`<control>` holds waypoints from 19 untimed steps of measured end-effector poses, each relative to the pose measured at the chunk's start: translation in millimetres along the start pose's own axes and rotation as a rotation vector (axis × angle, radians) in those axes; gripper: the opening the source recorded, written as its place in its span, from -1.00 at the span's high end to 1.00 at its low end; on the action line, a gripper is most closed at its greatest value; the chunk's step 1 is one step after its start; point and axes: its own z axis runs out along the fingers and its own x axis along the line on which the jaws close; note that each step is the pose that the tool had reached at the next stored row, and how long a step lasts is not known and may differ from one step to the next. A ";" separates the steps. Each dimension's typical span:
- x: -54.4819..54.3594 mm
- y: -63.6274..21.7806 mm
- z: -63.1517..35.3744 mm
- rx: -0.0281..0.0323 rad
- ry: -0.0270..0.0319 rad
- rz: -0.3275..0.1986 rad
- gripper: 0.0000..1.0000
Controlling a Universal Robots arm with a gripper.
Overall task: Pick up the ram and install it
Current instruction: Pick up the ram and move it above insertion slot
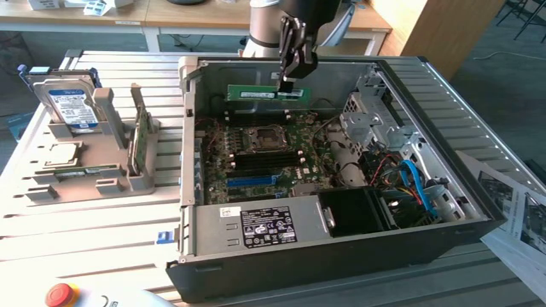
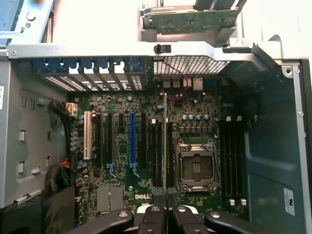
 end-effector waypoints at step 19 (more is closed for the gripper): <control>-5.9 0.2 0.0 0.0141 0.0001 0.000 0.76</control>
